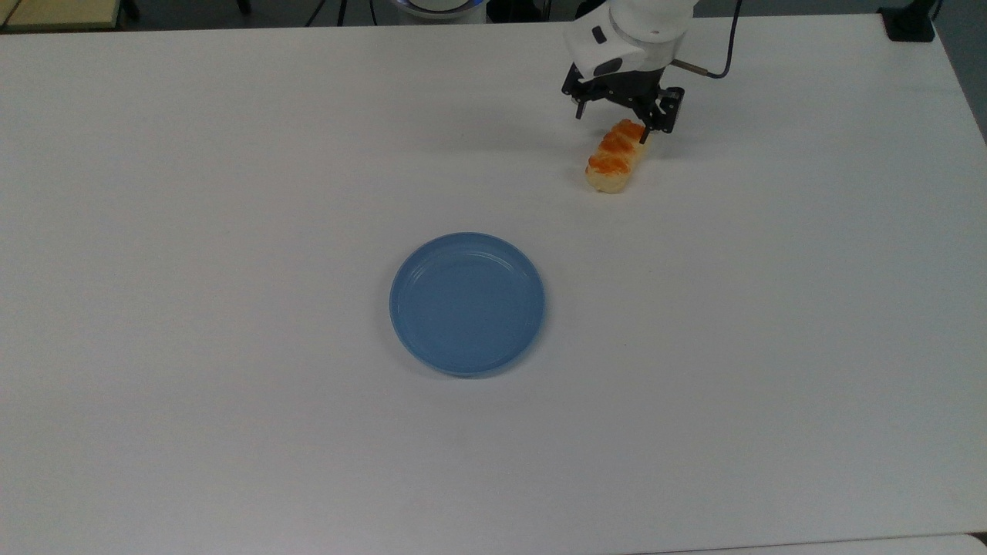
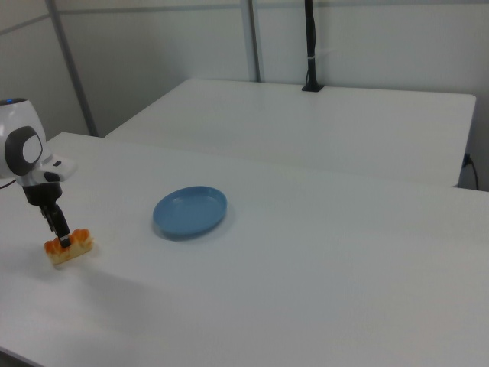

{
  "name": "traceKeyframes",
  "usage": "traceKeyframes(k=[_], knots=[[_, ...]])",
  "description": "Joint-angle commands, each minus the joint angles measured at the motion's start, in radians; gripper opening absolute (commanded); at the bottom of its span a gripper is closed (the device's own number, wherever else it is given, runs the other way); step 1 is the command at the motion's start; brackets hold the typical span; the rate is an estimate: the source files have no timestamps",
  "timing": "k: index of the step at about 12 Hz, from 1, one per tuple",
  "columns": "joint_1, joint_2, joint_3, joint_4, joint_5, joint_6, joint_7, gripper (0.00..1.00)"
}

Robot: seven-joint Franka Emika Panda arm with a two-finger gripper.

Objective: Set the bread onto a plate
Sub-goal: 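Close the gripper around the bread roll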

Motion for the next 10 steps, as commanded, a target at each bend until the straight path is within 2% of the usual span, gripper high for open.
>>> traceKeyframes(k=[1, 8, 10], knots=[[0.018, 0.052, 0.001, 0.003, 0.012, 0.049, 0.023, 1.00], [0.018, 0.118, 0.001, 0.058, -0.001, 0.075, 0.029, 0.97], [0.024, 0.139, 0.001, 0.058, -0.023, 0.075, 0.026, 0.88]])
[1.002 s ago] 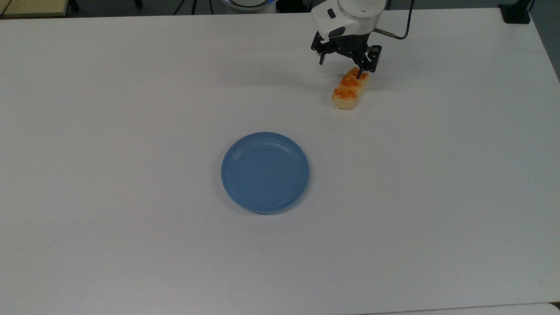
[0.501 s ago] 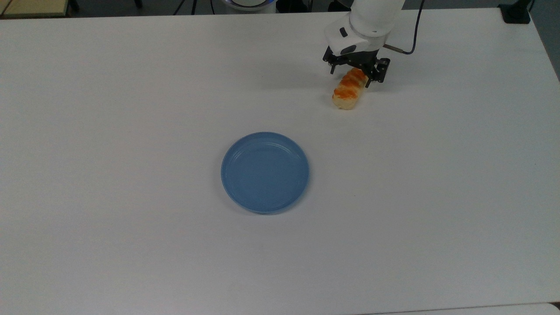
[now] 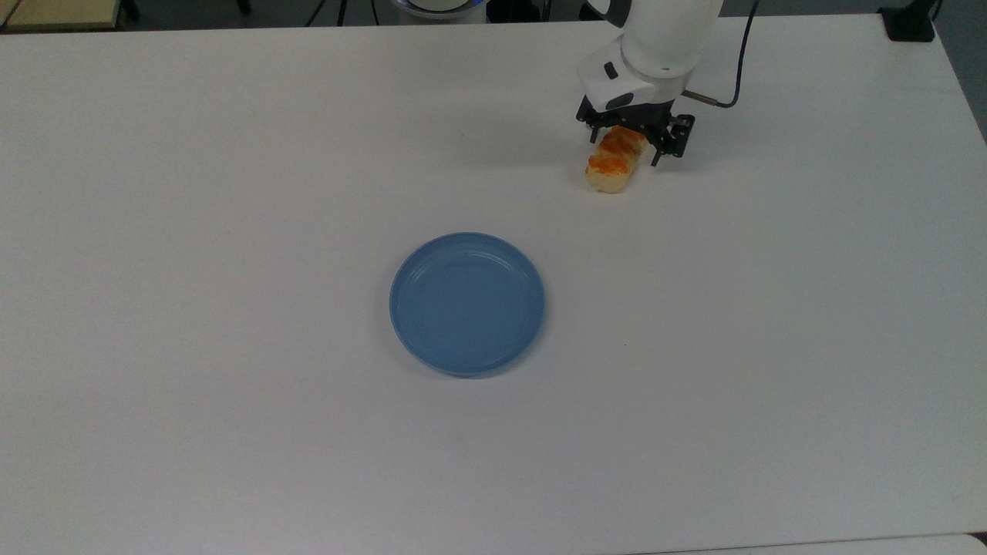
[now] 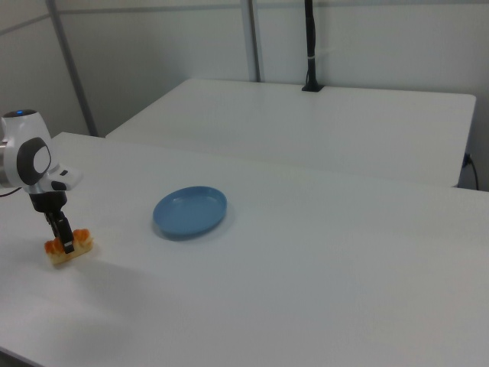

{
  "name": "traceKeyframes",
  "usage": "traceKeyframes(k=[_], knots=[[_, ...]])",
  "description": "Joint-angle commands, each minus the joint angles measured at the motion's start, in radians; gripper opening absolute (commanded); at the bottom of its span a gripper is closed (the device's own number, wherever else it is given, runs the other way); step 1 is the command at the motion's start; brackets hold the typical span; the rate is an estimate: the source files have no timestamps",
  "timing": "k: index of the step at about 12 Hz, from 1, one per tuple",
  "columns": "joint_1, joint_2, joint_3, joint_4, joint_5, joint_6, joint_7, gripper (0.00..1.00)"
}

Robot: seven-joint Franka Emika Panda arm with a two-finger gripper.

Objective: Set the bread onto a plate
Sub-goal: 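Close the gripper around the bread roll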

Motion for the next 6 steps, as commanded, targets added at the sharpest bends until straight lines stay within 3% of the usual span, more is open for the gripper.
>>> traceKeyframes(k=[1, 3, 6], knots=[[0.021, 0.027, -0.005, 0.009, -0.033, 0.014, 0.014, 0.75], [0.021, 0.027, -0.005, 0.016, -0.035, 0.012, 0.009, 0.53], [0.014, 0.018, -0.005, 0.032, -0.035, -0.002, 0.001, 0.41]])
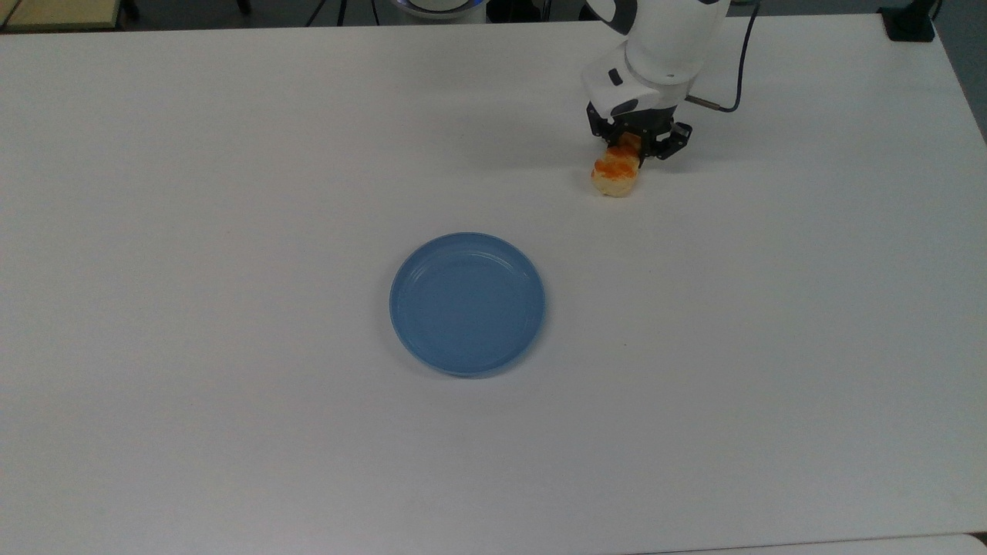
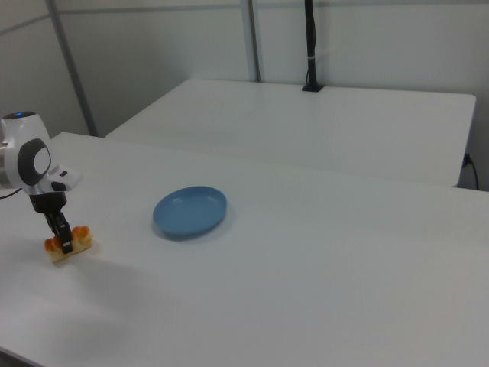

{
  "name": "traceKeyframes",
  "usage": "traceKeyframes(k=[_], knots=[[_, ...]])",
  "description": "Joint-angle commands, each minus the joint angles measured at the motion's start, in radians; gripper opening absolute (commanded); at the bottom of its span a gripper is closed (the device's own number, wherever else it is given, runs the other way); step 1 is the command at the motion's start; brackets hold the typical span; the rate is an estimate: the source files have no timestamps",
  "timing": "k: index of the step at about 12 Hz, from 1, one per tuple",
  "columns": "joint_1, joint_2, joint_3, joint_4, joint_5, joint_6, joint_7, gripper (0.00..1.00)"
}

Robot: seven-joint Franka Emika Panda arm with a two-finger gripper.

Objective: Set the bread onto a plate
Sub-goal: 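Close the gripper around the bread roll, then lift the bread roll and carry it over the blue plate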

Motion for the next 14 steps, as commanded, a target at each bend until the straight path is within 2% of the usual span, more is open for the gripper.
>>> traceKeyframes(k=[1, 3, 8, 10, 14], knots=[[0.001, -0.012, -0.005, 0.029, -0.015, -0.011, -0.006, 0.40], [-0.020, -0.016, -0.005, 0.067, -0.015, -0.049, -0.028, 0.39], [-0.163, -0.008, -0.007, 0.273, -0.015, -0.173, -0.142, 0.38], [-0.218, 0.001, -0.012, 0.336, -0.015, -0.180, -0.189, 0.38], [-0.260, 0.095, -0.037, 0.464, -0.035, -0.198, -0.210, 0.37]])
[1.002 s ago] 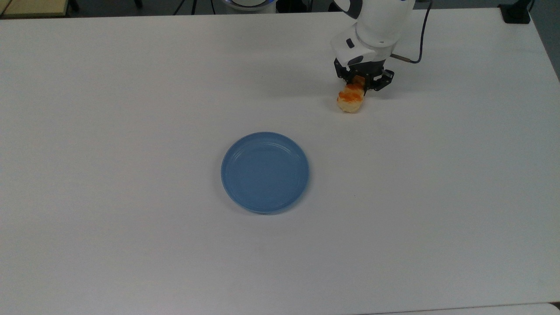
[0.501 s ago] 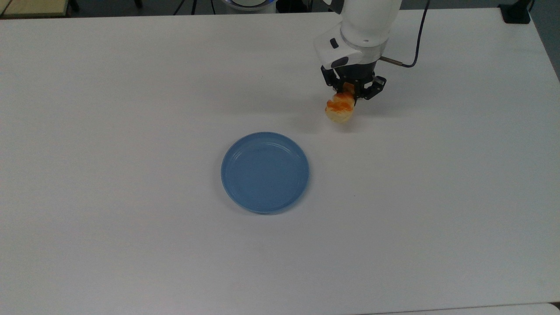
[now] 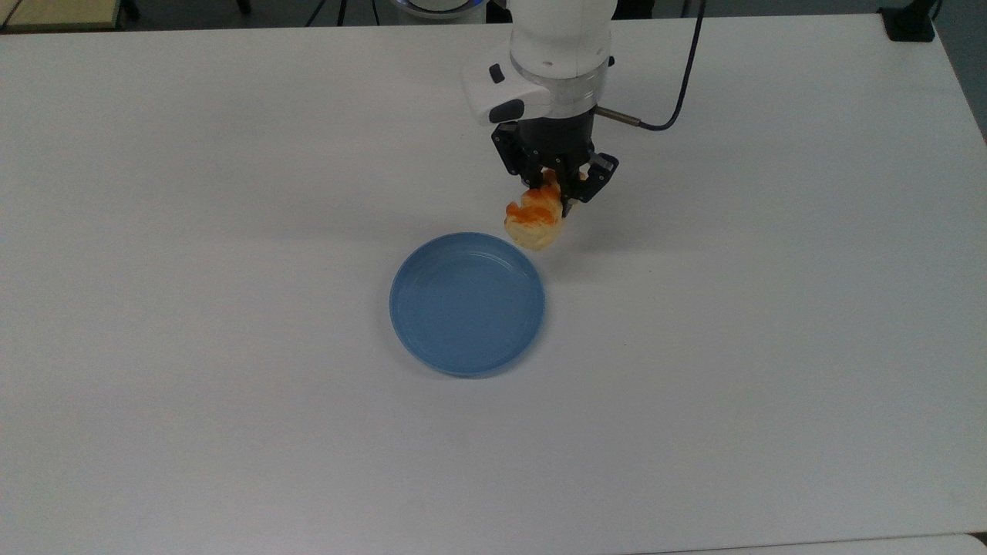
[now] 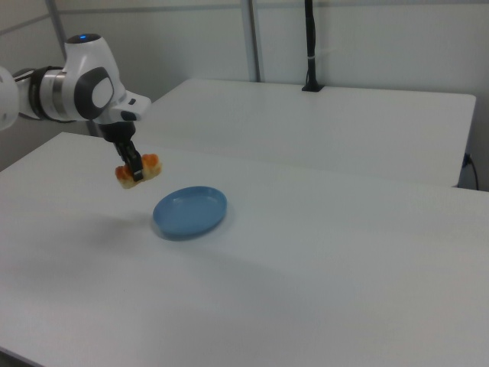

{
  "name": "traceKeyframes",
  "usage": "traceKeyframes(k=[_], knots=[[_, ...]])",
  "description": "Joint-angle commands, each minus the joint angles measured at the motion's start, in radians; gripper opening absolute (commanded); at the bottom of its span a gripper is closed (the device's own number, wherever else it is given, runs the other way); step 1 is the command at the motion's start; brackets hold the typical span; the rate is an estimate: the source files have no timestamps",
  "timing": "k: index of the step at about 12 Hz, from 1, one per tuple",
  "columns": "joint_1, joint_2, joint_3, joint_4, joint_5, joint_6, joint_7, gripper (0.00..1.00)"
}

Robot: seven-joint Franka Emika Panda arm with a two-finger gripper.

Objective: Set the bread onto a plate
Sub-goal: 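Lift the bread roll and carry it over the blue plate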

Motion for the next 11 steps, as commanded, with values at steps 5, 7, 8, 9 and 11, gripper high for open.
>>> traceKeyframes(k=[5, 7, 8, 9, 11], knots=[[0.003, 0.170, -0.091, 0.239, -0.078, -0.132, -0.084, 0.37], [0.001, 0.170, -0.101, 0.239, -0.097, -0.193, -0.159, 0.37], [-0.002, 0.170, -0.108, 0.241, -0.097, -0.251, -0.219, 0.37], [0.000, 0.175, -0.113, 0.239, -0.097, -0.268, -0.248, 0.37], [0.000, 0.201, -0.116, 0.249, -0.098, -0.256, -0.246, 0.37]])
